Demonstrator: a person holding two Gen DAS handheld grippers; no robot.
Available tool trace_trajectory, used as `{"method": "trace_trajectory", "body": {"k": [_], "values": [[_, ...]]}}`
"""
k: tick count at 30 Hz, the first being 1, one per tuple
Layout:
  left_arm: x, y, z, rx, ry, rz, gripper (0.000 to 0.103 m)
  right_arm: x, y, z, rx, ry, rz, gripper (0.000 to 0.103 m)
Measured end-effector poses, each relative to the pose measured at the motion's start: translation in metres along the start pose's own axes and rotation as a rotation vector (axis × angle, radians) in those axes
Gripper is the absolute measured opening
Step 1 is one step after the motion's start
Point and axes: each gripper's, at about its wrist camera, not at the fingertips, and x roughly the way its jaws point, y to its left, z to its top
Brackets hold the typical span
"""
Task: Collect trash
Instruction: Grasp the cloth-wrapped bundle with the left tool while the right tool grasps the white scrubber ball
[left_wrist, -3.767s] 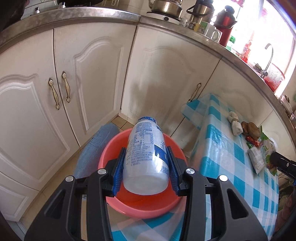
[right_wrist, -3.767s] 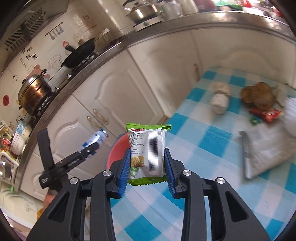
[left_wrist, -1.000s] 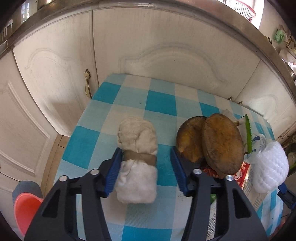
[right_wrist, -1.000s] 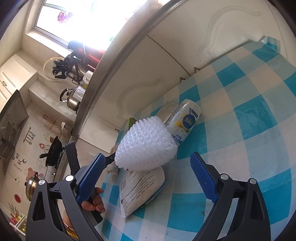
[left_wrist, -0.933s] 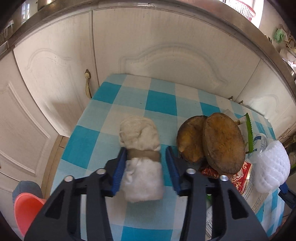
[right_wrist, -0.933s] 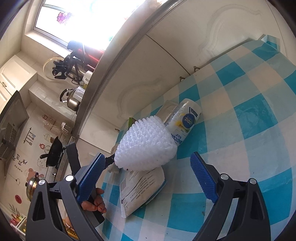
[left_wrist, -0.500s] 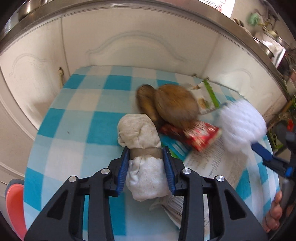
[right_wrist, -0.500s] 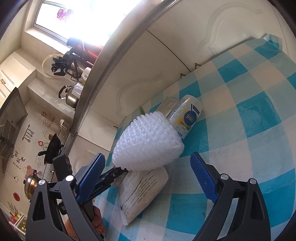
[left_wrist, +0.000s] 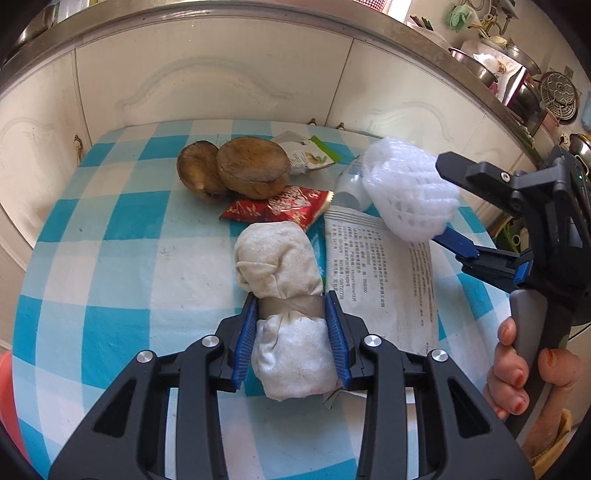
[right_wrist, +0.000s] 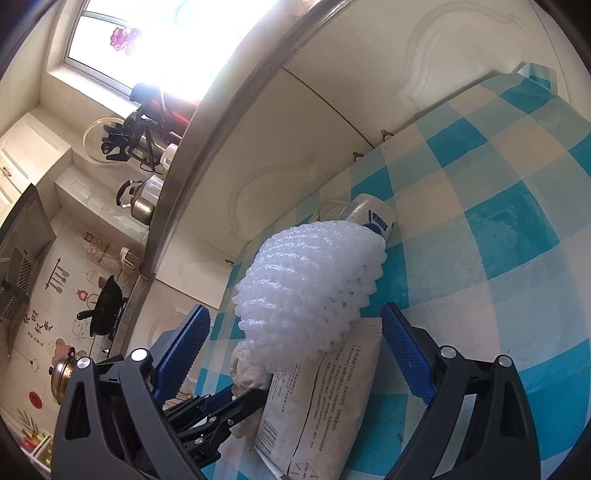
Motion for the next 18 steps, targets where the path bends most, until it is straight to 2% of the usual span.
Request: {"method": "trace_trajectory", "body": {"k": [2, 3, 4, 6, 10, 14, 18], "values": [[-0.001, -0.002, -0.003, -0.002, 0.000, -0.007, 0.038, -0.002, 0.004, 0.000, -0.033, -0.016, -0.006, 0.089], [-0.001, -0.003, -0.003, -0.003, 0.000, -0.009, 0.038, -0.003, 0.006, 0.000, -0.048, -0.025, -0.015, 0.074], [-0.001, -0.003, -0.004, -0.006, -0.002, -0.008, 0.038, -0.004, 0.007, 0.000, -0.060, -0.030, -0.027, 0.068], [-0.002, -0.003, -0.005, -0.016, -0.003, -0.014, 0.038, -0.005, 0.009, 0.000, -0.080, -0.037, -0.042, 0.064], [-0.002, 0.000, -0.007, -0.040, -0.005, -0.025, 0.038, -0.007, 0.013, 0.000, -0.102, -0.049, -0.036, 0.061], [-0.002, 0.001, -0.008, -0.046, -0.006, -0.035, 0.038, -0.012, 0.023, -0.002, -0.147, -0.086, -0.047, 0.063], [-0.002, 0.001, -0.010, -0.061, -0.011, -0.049, 0.038, -0.009, 0.027, -0.004, -0.174, -0.070, -0.054, 0.064]]}}
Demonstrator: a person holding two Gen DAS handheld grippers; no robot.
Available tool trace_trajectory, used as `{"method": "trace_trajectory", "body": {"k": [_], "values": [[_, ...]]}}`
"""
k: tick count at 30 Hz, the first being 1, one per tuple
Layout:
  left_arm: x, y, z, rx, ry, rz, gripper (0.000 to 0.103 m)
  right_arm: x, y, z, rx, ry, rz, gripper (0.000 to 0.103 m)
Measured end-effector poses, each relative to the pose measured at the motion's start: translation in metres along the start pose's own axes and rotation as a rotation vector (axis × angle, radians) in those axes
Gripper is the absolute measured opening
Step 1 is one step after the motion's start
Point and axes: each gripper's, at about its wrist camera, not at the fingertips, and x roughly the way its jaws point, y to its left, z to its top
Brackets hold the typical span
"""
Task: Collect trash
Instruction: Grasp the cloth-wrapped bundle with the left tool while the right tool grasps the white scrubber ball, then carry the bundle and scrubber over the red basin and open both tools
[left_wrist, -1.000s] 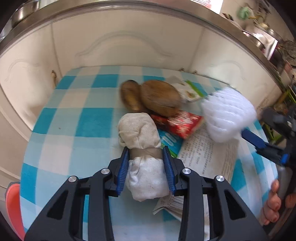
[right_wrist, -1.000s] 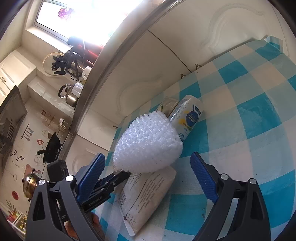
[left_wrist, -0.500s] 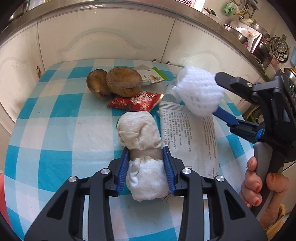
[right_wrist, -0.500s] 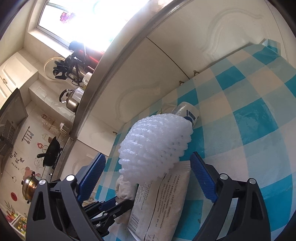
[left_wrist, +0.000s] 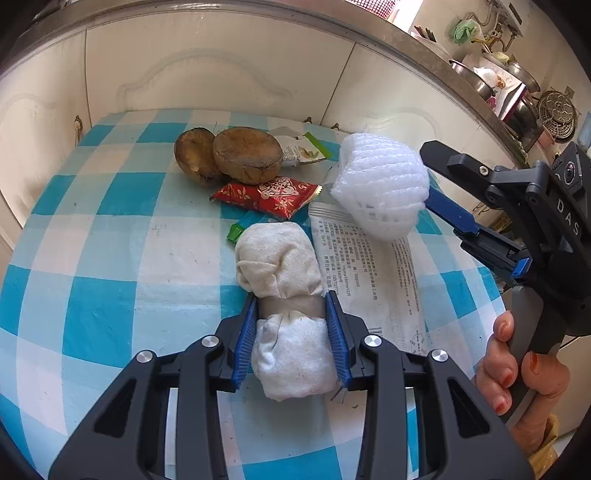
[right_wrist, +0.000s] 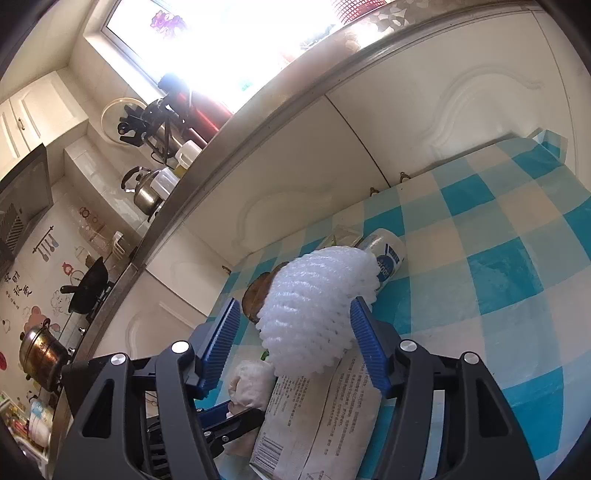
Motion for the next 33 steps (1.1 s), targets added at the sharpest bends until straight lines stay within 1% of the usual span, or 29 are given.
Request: {"method": "trace_trajectory", "body": {"k": [2, 3, 5, 7, 10, 14, 16, 24, 28, 33], "values": [[0.000, 0.000, -0.001, -0.004, -0.002, -0.006, 0.038, 0.005, 0.000, -0.001, -0.004, 0.027, -0.005, 0.064], [-0.001, 0.000, -0.002, -0.006, -0.003, -0.009, 0.038, 0.008, 0.001, -0.002, -0.007, 0.038, -0.009, 0.062], [-0.001, 0.001, -0.003, -0.009, -0.006, -0.015, 0.038, 0.011, 0.002, -0.003, -0.023, 0.054, -0.017, 0.054], [-0.001, 0.001, -0.003, -0.014, -0.008, -0.020, 0.038, 0.015, 0.004, -0.005, -0.040, 0.073, -0.031, 0.037], [-0.002, 0.003, -0.004, -0.029, -0.014, -0.032, 0.038, 0.015, 0.007, -0.007, -0.069, 0.070, -0.050, 0.027], [-0.006, 0.007, -0.006, -0.053, -0.029, -0.045, 0.038, 0.013, 0.009, -0.009, -0.090, 0.061, -0.059, 0.023], [-0.010, 0.010, -0.007, -0.068, -0.038, -0.056, 0.038, 0.011, 0.007, -0.010, -0.078, 0.063, -0.041, 0.020], [-0.042, 0.022, -0.008, -0.098, -0.099, -0.070, 0.038, -0.001, 0.011, -0.009, -0.030, 0.037, 0.038, 0.019], [-0.061, 0.036, -0.014, -0.123, -0.128, -0.062, 0.038, -0.008, 0.023, -0.010, -0.027, 0.033, 0.073, 0.019], [-0.085, 0.057, -0.024, -0.162, -0.160, -0.044, 0.038, -0.009, 0.050, -0.016, -0.056, 0.058, 0.119, 0.019]]}}
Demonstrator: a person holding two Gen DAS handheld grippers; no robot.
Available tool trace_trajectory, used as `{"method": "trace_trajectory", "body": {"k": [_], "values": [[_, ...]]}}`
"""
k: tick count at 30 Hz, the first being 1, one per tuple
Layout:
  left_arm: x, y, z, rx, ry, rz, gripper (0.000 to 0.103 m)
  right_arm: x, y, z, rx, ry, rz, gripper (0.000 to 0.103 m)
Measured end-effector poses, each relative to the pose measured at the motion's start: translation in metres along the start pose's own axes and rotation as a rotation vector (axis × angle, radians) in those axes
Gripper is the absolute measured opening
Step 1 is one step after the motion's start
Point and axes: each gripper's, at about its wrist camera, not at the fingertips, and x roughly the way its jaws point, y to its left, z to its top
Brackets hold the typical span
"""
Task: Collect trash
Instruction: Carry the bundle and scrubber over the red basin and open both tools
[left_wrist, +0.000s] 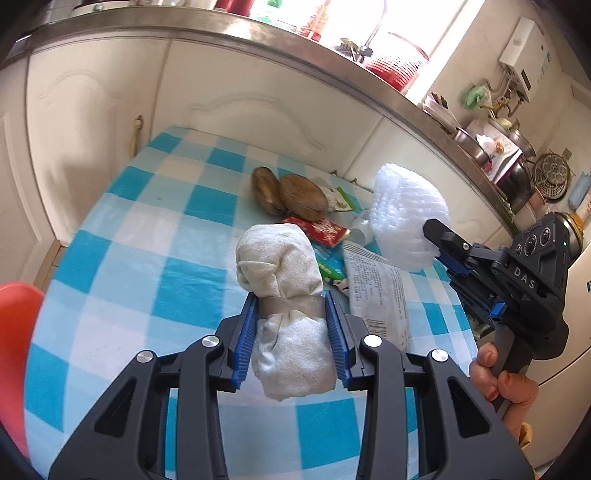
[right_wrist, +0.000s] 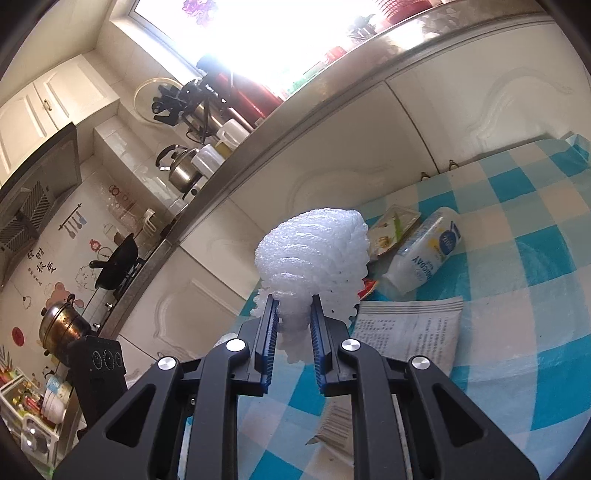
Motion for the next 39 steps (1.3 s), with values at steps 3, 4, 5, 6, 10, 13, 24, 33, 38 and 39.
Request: {"method": "trace_trajectory", "body": {"k": [3, 4, 5, 6, 10, 13, 24, 33, 38, 39], "values": [[-0.019, 0.013, -0.002, -0.019, -0.027, 0.016, 0.038, 0.006, 0.022, -0.007, -0.031, 0.034, 0.034, 0.018], [-0.025, 0.018, -0.003, -0.025, -0.035, 0.022, 0.038, 0.008, 0.030, -0.010, -0.049, 0.045, 0.038, 0.018], [-0.032, 0.024, -0.004, -0.032, -0.045, 0.032, 0.038, 0.010, 0.037, -0.013, -0.064, 0.053, 0.043, 0.018], [-0.038, 0.028, -0.006, -0.039, -0.052, 0.038, 0.038, 0.013, 0.045, -0.017, -0.079, 0.066, 0.051, 0.018], [-0.063, 0.052, -0.012, -0.068, -0.078, 0.073, 0.038, 0.028, 0.074, -0.034, -0.126, 0.129, 0.084, 0.018], [-0.080, 0.073, -0.019, -0.097, -0.089, 0.113, 0.038, 0.038, 0.094, -0.049, -0.158, 0.178, 0.111, 0.019], [-0.132, 0.161, -0.059, -0.241, -0.102, 0.284, 0.038, 0.075, 0.159, -0.102, -0.268, 0.356, 0.190, 0.019], [-0.147, 0.204, -0.078, -0.327, -0.111, 0.328, 0.038, 0.116, 0.202, -0.132, -0.332, 0.486, 0.219, 0.019], [-0.144, 0.217, -0.084, -0.359, -0.104, 0.325, 0.038, 0.138, 0.223, -0.149, -0.375, 0.546, 0.225, 0.019], [-0.142, 0.219, -0.085, -0.363, -0.102, 0.327, 0.038, 0.142, 0.225, -0.151, -0.378, 0.558, 0.227, 0.020]]}}
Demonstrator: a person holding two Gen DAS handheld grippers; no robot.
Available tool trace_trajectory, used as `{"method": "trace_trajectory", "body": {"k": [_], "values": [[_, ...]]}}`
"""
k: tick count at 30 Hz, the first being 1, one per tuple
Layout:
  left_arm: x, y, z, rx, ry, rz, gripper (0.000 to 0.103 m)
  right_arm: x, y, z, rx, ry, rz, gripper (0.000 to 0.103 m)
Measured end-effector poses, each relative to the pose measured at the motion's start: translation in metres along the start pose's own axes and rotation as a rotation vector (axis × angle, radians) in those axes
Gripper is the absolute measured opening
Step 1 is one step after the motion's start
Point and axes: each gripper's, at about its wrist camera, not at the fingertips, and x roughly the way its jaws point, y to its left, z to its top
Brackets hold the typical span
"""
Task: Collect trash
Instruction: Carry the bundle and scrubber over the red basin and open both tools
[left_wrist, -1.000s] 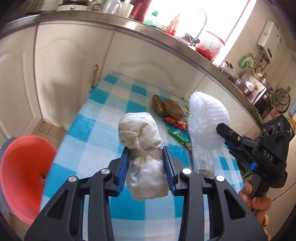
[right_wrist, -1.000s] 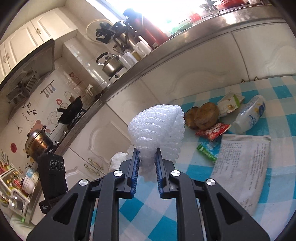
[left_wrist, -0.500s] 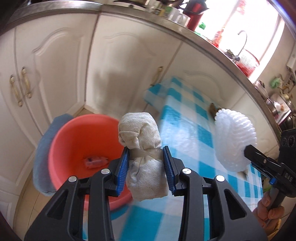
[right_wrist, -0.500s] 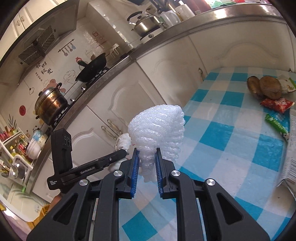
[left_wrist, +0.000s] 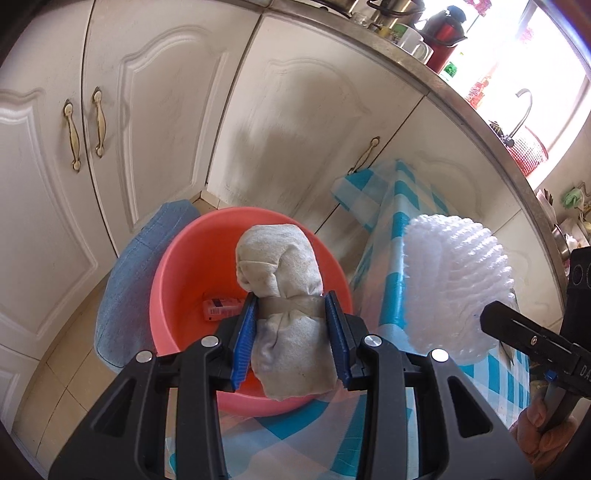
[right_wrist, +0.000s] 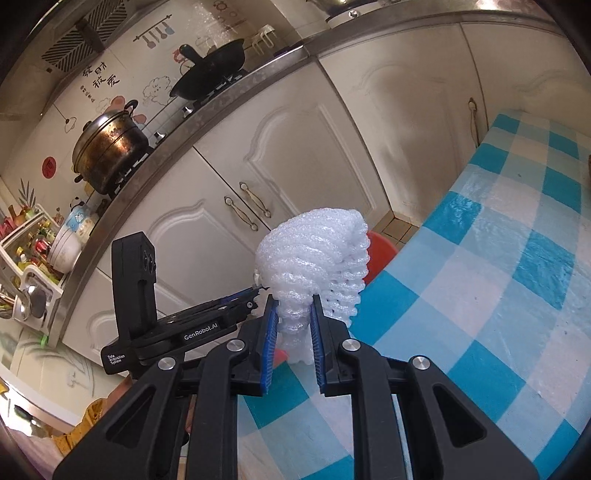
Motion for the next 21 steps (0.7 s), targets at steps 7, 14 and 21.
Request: {"method": "trace_trajectory", "body": {"k": [7, 14, 21], "values": [[0.008, 0.017, -0.004, -0.033, 0.017, 0.018, 0.038, 0.033, 0.007, 0.006, -0.021, 0.071, -0.008, 0.021], [0.017, 0.025, -0.007, -0.041, 0.034, 0.021, 0.038, 0.053, 0.012, 0.007, -0.042, 0.116, -0.024, 0.021], [0.024, 0.031, -0.007, -0.061, 0.047, 0.053, 0.054, 0.061, 0.011, 0.007, -0.049, 0.120, -0.057, 0.035]]}}
